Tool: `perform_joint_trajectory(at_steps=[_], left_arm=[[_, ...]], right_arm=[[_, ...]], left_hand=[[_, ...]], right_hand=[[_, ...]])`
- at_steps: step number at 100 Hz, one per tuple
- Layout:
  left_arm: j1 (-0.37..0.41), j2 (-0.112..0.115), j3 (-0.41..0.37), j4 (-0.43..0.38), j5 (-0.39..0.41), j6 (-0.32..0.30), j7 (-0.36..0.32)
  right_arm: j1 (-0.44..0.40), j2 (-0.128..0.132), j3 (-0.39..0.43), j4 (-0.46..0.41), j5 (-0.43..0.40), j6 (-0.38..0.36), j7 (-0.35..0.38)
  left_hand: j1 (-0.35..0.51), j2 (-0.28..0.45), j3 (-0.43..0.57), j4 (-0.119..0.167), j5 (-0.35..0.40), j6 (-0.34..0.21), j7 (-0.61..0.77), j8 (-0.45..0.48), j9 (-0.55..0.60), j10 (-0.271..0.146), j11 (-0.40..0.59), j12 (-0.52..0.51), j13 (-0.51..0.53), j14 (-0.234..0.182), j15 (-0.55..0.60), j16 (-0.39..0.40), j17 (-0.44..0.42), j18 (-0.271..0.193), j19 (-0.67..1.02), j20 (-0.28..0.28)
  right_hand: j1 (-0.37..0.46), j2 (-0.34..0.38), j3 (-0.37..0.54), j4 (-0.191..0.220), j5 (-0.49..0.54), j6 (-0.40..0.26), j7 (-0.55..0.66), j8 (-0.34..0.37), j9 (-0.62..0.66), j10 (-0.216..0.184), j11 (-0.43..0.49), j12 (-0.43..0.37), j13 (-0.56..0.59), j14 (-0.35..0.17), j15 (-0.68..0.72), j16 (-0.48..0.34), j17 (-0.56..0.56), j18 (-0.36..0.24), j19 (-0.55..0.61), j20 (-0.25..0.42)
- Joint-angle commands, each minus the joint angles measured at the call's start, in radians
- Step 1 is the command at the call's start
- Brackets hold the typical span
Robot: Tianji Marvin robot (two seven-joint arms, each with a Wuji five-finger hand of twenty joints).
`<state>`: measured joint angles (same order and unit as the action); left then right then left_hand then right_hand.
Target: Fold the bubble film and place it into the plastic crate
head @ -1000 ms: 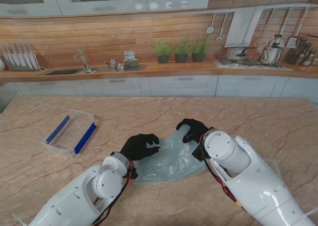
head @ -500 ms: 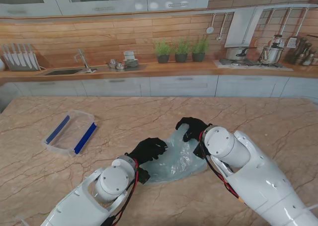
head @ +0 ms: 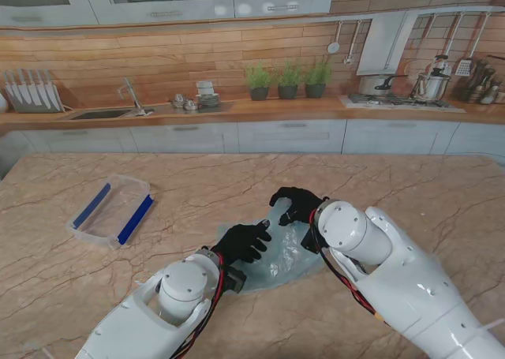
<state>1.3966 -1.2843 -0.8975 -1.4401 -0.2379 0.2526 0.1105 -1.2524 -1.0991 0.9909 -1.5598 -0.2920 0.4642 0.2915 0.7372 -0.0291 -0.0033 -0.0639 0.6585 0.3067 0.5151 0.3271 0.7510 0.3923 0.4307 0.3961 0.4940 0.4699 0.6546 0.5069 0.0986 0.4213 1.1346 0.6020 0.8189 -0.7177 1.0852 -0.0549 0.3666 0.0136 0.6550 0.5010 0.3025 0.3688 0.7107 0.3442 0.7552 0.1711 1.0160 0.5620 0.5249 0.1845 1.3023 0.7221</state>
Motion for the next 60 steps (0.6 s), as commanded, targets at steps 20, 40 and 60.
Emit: perform_joint_trajectory(at_steps=[20,40,60], left_arm=[[0.016,0.004,-0.025,-0.009,-0.065,0.025,-0.053],[0.022,0.018,-0.058,-0.025,-0.168,0.052,-0.141],[0.029,0.023,-0.081,-0.033,-0.246,0.059,-0.187]], right_arm=[[-0.034,-0.019,0.012,-0.043,0.110,-0.027,-0.019],[-0.066,-0.029,0.039,-0.064,0.209,-0.037,-0.029],[-0.074,-0.027,0.046,-0.055,0.266,-0.054,0.000]], left_hand=[[-0.147,-0.001,-0.020,0.041,-0.068,0.009,-0.139,-0.037,-0.127,0.010,-0.090,-0.031,-0.131,0.022,-0.108,-0.034,-0.116,0.045,-0.230,-0.125],[-0.235,-0.048,-0.013,0.054,-0.109,0.039,-0.266,-0.091,-0.239,0.031,-0.181,-0.102,-0.202,0.028,-0.220,-0.062,-0.129,0.106,-0.414,-0.236],[-0.268,-0.086,-0.007,0.062,-0.090,0.076,-0.372,-0.153,-0.296,0.053,-0.205,-0.171,-0.224,0.033,-0.276,-0.092,-0.126,0.115,-0.520,-0.293]], right_hand=[[-0.138,0.082,-0.193,0.062,-0.089,-0.025,-0.027,0.016,-0.090,-0.027,-0.050,-0.031,-0.078,0.083,-0.162,0.016,-0.111,0.062,-0.073,0.001],[-0.234,0.121,-0.342,0.045,-0.156,-0.062,-0.073,-0.004,-0.122,-0.031,-0.126,-0.063,-0.120,0.166,-0.385,-0.079,-0.155,0.140,-0.207,-0.058],[-0.329,0.150,-0.460,0.019,-0.257,-0.104,-0.137,-0.047,-0.140,-0.039,-0.258,-0.117,-0.150,0.224,-0.499,-0.131,-0.166,0.200,-0.307,-0.109]])
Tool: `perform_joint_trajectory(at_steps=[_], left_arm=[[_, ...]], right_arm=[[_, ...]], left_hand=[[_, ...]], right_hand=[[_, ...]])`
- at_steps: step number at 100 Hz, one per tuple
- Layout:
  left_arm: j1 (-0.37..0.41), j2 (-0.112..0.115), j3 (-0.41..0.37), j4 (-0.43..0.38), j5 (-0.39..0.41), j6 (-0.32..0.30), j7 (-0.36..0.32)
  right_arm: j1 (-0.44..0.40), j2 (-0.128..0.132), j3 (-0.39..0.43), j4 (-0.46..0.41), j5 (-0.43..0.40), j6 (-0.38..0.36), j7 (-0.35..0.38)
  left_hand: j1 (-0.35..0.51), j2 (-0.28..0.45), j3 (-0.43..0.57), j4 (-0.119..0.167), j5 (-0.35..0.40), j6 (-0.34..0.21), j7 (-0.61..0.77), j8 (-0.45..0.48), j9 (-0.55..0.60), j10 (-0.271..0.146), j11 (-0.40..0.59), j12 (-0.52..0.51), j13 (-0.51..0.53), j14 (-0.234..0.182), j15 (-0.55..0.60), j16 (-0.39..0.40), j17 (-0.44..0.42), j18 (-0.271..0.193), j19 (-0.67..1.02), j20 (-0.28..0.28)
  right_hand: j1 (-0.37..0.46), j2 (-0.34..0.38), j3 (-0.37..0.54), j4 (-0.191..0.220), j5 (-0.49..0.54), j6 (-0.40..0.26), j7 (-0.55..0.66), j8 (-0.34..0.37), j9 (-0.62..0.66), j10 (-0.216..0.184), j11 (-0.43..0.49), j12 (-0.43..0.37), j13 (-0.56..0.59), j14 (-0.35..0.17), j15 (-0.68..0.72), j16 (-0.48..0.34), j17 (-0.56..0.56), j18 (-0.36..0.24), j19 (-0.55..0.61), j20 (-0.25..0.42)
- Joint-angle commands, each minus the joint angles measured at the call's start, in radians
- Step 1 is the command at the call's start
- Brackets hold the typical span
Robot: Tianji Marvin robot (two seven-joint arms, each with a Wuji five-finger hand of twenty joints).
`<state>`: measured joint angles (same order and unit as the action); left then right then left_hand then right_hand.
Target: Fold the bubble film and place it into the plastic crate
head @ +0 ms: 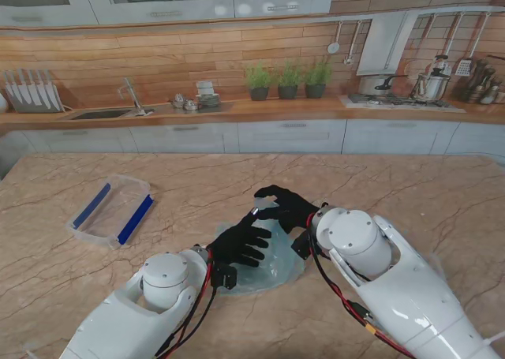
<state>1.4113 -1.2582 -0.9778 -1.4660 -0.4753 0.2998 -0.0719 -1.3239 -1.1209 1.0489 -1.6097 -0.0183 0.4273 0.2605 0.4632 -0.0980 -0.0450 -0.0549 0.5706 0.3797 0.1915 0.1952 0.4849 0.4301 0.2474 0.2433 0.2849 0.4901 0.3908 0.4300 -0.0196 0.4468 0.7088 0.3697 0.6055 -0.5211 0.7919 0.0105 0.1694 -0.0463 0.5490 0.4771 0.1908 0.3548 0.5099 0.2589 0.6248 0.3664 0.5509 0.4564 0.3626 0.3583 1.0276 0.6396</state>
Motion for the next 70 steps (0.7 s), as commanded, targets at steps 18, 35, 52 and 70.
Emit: perform_joint_trajectory(at_steps=[18,35,52,70], left_arm=[[0.015,-0.007,-0.007,-0.008,-0.014,0.024,0.008],[0.013,-0.011,-0.011,-0.006,-0.029,0.050,0.013],[0.010,-0.016,-0.012,0.000,-0.037,0.064,0.022],[0.010,-0.017,-0.013,-0.001,-0.040,0.071,0.026]], right_arm=[[0.007,-0.001,-0.022,0.030,0.047,-0.052,0.078],[0.013,-0.007,-0.026,0.072,0.108,-0.113,0.092],[0.005,0.005,-0.019,0.074,0.105,-0.180,0.127],[-0.023,0.023,-0.001,0.034,0.048,-0.231,0.146]], left_hand=[[0.011,-0.038,0.036,0.053,0.029,0.014,-0.109,-0.041,-0.042,0.020,-0.023,-0.028,-0.016,0.015,-0.025,-0.025,-0.001,0.099,-0.114,-0.071],[0.020,-0.047,0.037,0.052,0.033,0.015,-0.128,-0.038,-0.049,0.021,-0.026,-0.031,-0.019,0.014,-0.027,-0.028,0.001,0.100,-0.117,-0.071],[0.032,-0.053,0.039,0.051,0.036,0.016,-0.130,-0.033,-0.050,0.019,-0.024,-0.030,-0.019,0.017,-0.023,-0.028,0.001,0.100,-0.117,-0.071],[0.051,-0.060,0.040,0.052,0.037,0.013,-0.131,-0.029,-0.048,0.019,-0.020,-0.029,-0.014,0.017,-0.017,-0.027,0.007,0.096,-0.116,-0.071]], right_hand=[[-0.270,-0.023,-0.199,-0.101,-0.066,-0.138,-0.320,-0.185,-0.027,-0.030,-0.224,-0.088,-0.059,0.065,-0.114,-0.069,-0.019,0.068,-0.135,-0.070],[-0.304,-0.026,-0.228,-0.127,-0.022,-0.201,-0.564,-0.104,-0.034,-0.055,-0.291,-0.114,-0.093,0.060,-0.160,-0.092,-0.046,0.082,-0.215,-0.077],[-0.267,-0.056,-0.224,-0.126,-0.018,-0.193,-0.566,-0.096,-0.034,-0.074,-0.308,-0.121,-0.118,0.038,-0.193,-0.104,-0.062,0.068,-0.260,-0.086],[-0.243,-0.050,-0.219,-0.111,-0.026,-0.172,-0.491,-0.039,-0.031,-0.079,-0.300,-0.114,-0.119,0.029,-0.214,-0.100,-0.061,0.057,-0.312,-0.053]])
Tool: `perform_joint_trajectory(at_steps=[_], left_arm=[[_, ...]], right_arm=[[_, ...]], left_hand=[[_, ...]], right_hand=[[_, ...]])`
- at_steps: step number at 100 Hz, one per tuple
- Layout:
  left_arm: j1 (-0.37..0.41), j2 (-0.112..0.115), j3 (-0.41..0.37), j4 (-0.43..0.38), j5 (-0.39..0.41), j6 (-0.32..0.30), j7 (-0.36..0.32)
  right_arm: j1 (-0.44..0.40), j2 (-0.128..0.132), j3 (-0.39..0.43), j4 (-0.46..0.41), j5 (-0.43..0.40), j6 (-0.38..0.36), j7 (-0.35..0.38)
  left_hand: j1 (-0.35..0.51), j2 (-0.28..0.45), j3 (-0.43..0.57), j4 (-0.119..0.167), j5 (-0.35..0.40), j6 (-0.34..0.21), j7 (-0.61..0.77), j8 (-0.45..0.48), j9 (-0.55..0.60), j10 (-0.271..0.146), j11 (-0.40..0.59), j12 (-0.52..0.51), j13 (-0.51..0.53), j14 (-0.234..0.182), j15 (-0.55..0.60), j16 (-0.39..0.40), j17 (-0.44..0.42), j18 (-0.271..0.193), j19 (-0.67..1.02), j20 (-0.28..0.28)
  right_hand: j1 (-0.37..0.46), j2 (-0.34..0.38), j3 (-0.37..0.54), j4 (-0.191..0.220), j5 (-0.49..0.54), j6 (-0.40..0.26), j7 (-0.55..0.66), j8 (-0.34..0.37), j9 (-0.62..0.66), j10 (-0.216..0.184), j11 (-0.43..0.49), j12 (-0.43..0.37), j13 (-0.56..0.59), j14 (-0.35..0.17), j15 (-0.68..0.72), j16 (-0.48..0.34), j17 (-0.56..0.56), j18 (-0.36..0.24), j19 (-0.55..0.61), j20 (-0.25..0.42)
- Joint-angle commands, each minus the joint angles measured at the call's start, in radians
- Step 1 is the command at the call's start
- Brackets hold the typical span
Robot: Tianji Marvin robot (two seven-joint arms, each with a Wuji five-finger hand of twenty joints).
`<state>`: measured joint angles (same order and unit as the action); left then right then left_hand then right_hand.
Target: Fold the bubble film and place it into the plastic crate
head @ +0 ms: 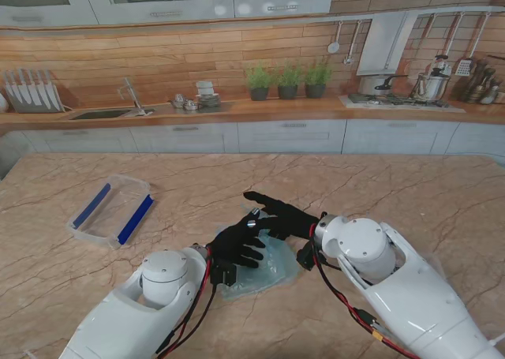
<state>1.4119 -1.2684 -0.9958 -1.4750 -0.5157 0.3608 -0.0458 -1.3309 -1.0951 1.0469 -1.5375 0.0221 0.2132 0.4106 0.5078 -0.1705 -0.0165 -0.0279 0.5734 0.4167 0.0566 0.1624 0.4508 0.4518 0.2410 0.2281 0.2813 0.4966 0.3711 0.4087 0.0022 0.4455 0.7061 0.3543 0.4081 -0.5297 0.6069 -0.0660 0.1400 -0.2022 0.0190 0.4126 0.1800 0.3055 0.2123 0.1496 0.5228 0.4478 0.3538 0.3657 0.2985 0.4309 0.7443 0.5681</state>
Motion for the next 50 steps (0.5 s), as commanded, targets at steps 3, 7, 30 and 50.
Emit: perform_joint_trajectory(at_steps=[3,7,30,50], left_arm=[[0.010,-0.007,0.005,0.008,0.000,0.011,0.000],[0.010,-0.007,0.005,0.006,-0.001,0.012,0.000],[0.009,-0.007,0.007,0.006,0.007,0.016,0.003],[-0.002,0.003,0.020,0.014,0.045,0.011,-0.028]], right_arm=[[-0.022,-0.001,0.005,-0.045,-0.001,-0.025,-0.004],[-0.030,0.001,0.012,-0.054,-0.011,-0.038,-0.005],[-0.089,0.005,0.062,-0.111,-0.009,-0.075,-0.015],[-0.115,-0.004,0.076,-0.126,0.038,-0.055,-0.037]], left_hand=[[0.008,0.012,0.012,0.026,0.035,-0.025,0.004,0.005,-0.015,-0.004,-0.014,-0.014,-0.011,0.010,0.004,-0.005,-0.014,0.097,-0.114,-0.055],[0.010,0.012,0.012,0.026,0.034,-0.026,0.004,0.005,-0.015,-0.004,-0.013,-0.013,-0.010,0.011,0.005,-0.005,-0.014,0.097,-0.114,-0.056],[0.046,-0.017,0.016,0.027,0.041,-0.028,0.005,0.010,-0.007,-0.005,-0.007,-0.010,-0.001,0.013,0.015,-0.003,-0.003,0.095,-0.106,-0.051],[0.138,-0.109,0.035,0.031,0.043,-0.055,0.006,0.014,0.011,-0.018,0.002,-0.006,0.025,0.011,0.027,-0.002,0.013,0.106,-0.086,-0.041]], right_hand=[[-0.043,-0.041,-0.033,-0.034,0.001,-0.016,0.050,0.031,-0.020,-0.029,0.000,-0.004,-0.016,-0.053,-0.018,-0.008,0.004,-0.016,-0.034,0.025],[-0.043,-0.040,-0.032,-0.034,0.003,-0.014,0.055,0.032,-0.018,-0.030,0.001,-0.003,-0.017,-0.054,-0.019,-0.008,0.004,-0.017,-0.035,0.027],[-0.047,-0.034,-0.027,-0.031,-0.010,-0.009,0.123,0.026,-0.015,-0.031,0.027,0.008,-0.006,-0.058,-0.023,-0.004,0.010,-0.019,-0.057,0.059],[-0.052,-0.027,-0.023,-0.030,-0.011,-0.008,0.132,0.014,-0.013,-0.027,0.037,0.012,-0.011,-0.055,-0.029,-0.005,0.010,-0.013,-0.066,0.066]])
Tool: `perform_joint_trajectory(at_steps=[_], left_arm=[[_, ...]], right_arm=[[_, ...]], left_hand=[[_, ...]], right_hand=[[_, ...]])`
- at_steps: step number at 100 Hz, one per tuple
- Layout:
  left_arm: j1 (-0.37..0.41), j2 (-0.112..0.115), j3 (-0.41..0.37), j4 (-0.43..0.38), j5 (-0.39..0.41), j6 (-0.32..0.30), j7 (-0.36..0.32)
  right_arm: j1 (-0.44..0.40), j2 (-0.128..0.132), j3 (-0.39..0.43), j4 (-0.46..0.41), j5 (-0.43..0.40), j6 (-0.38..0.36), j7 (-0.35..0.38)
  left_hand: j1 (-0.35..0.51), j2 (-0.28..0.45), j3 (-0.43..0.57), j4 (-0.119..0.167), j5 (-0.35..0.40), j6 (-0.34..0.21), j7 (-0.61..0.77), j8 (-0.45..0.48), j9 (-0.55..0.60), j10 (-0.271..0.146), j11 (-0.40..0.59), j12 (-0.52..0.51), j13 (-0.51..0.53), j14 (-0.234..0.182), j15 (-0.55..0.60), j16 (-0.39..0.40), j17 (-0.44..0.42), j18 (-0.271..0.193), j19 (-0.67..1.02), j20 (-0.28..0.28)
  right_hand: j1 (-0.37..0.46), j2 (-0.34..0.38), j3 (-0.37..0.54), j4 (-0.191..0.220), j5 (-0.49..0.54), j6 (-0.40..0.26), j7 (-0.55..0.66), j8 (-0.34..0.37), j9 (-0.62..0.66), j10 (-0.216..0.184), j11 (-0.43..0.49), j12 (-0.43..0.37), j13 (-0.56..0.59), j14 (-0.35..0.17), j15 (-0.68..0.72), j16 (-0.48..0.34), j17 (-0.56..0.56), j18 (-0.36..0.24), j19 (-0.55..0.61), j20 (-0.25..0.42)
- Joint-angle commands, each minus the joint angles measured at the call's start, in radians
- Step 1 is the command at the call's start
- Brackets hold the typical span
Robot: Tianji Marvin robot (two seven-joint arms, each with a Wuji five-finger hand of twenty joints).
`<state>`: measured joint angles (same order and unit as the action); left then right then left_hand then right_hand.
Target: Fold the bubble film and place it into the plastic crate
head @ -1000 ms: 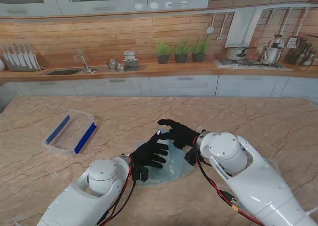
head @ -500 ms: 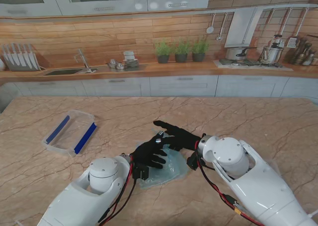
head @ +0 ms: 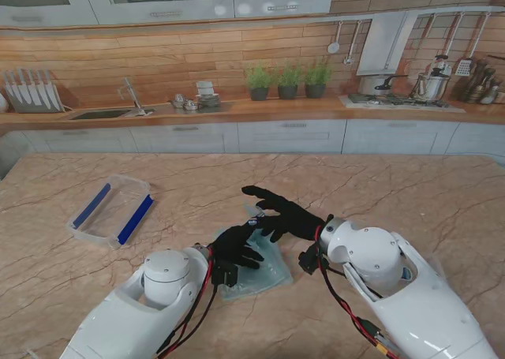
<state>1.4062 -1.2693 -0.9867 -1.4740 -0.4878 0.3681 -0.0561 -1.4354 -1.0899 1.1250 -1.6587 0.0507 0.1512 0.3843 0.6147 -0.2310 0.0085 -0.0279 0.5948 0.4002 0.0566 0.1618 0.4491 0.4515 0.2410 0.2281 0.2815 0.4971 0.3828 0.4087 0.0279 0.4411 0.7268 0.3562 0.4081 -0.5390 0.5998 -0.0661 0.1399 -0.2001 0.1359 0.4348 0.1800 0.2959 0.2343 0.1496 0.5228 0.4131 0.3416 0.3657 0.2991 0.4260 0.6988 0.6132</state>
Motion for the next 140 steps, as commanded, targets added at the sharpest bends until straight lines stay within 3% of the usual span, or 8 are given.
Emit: perform_joint_trajectory(at_steps=[1,15,40,65,89,115,129,140], left_arm=[[0.003,0.005,0.012,0.014,0.020,0.003,-0.021],[-0.012,0.019,0.024,0.025,0.056,-0.007,-0.065],[-0.037,0.038,0.039,0.044,0.097,-0.021,-0.131],[-0.031,0.021,0.035,0.033,0.088,0.030,-0.075],[-0.013,-0.002,0.021,0.026,0.022,0.053,-0.015],[-0.005,-0.008,0.018,0.029,-0.032,0.045,-0.016],[-0.005,-0.001,0.018,0.041,-0.055,0.010,-0.057],[0.000,-0.003,0.011,0.044,-0.082,0.004,-0.061]], right_arm=[[-0.011,-0.010,-0.002,-0.005,0.014,0.008,-0.012],[-0.018,-0.027,0.000,-0.002,0.092,0.033,-0.040],[-0.032,-0.035,0.007,-0.010,0.081,0.031,-0.083],[-0.066,-0.025,0.043,-0.048,0.025,0.028,-0.084],[-0.140,-0.035,0.106,-0.098,-0.078,-0.010,-0.194],[-0.197,-0.026,0.145,-0.125,-0.169,0.067,-0.196],[-0.212,-0.018,0.149,-0.124,-0.130,0.123,-0.143],[-0.208,-0.009,0.142,-0.114,-0.098,0.148,-0.090]], left_hand=[[0.039,-0.054,0.012,0.032,0.019,-0.040,0.006,0.015,0.012,-0.020,0.002,-0.006,0.027,0.009,0.016,-0.002,-0.012,0.109,-0.106,-0.042],[0.125,-0.105,0.049,0.037,-0.006,-0.065,0.001,0.019,0.005,-0.034,0.002,-0.004,0.038,-0.003,0.017,-0.005,-0.002,0.102,-0.095,-0.036],[0.118,-0.222,0.428,0.008,-0.081,-0.115,0.014,0.062,-0.021,-0.070,0.018,0.006,0.045,-0.039,0.009,-0.009,-0.012,0.045,-0.075,-0.022],[0.219,-0.142,0.609,0.009,-0.125,-0.143,0.163,0.106,0.025,-0.079,0.069,0.036,0.075,-0.049,0.059,0.008,0.000,0.031,-0.006,0.014],[0.217,-0.006,0.530,0.019,-0.188,-0.161,0.326,0.115,0.018,-0.083,0.081,0.044,0.054,-0.048,0.084,0.013,-0.022,0.005,0.026,0.030],[0.187,0.071,0.487,0.021,-0.211,-0.176,0.332,0.113,-0.028,-0.092,0.064,0.036,0.001,-0.057,0.056,-0.001,-0.067,-0.022,-0.022,0.004],[0.207,0.130,0.074,0.017,-0.223,-0.163,0.285,0.098,-0.062,-0.086,0.034,0.022,-0.032,-0.056,0.011,-0.010,-0.086,-0.022,-0.083,-0.021],[0.114,0.128,-0.021,0.015,-0.206,-0.124,0.223,0.072,-0.076,-0.073,0.009,0.013,-0.052,-0.050,-0.018,-0.016,-0.098,-0.016,-0.141,-0.034]], right_hand=[[-0.053,-0.017,-0.016,-0.029,-0.011,-0.011,0.016,-0.009,-0.013,-0.018,0.015,0.013,-0.011,-0.021,-0.017,-0.005,0.010,-0.008,-0.021,0.021],[-0.054,-0.014,-0.013,-0.029,-0.011,-0.012,0.029,-0.014,-0.015,-0.018,0.022,0.015,-0.022,-0.020,-0.021,-0.006,0.004,-0.005,-0.029,0.025],[-0.057,-0.005,-0.005,-0.026,-0.014,-0.010,0.056,-0.022,-0.012,-0.017,0.039,0.023,-0.023,-0.025,-0.021,-0.006,0.004,-0.007,-0.038,0.035],[-0.016,0.039,-0.043,-0.014,-0.036,0.008,0.196,-0.047,-0.015,-0.019,0.071,0.034,0.008,-0.088,0.013,0.034,0.002,-0.026,-0.032,0.083],[0.017,0.091,-0.088,0.004,0.005,0.064,0.385,-0.065,0.109,-0.001,0.164,0.075,-0.031,-0.118,0.001,0.043,-0.026,-0.067,-0.070,0.110],[0.111,0.279,-0.216,0.046,0.328,0.209,0.371,-0.023,0.353,0.061,0.234,0.115,0.048,-0.058,0.086,0.061,0.040,-0.048,-0.044,0.125],[0.088,0.322,-0.251,0.050,0.357,0.268,0.277,-0.013,0.393,0.097,0.227,0.114,0.057,-0.012,0.081,0.042,0.045,-0.030,-0.011,0.109],[0.065,0.356,-0.268,0.048,0.352,0.298,0.224,-0.014,0.443,0.118,0.196,0.099,0.057,0.010,0.051,0.016,0.037,-0.022,-0.018,0.085]])
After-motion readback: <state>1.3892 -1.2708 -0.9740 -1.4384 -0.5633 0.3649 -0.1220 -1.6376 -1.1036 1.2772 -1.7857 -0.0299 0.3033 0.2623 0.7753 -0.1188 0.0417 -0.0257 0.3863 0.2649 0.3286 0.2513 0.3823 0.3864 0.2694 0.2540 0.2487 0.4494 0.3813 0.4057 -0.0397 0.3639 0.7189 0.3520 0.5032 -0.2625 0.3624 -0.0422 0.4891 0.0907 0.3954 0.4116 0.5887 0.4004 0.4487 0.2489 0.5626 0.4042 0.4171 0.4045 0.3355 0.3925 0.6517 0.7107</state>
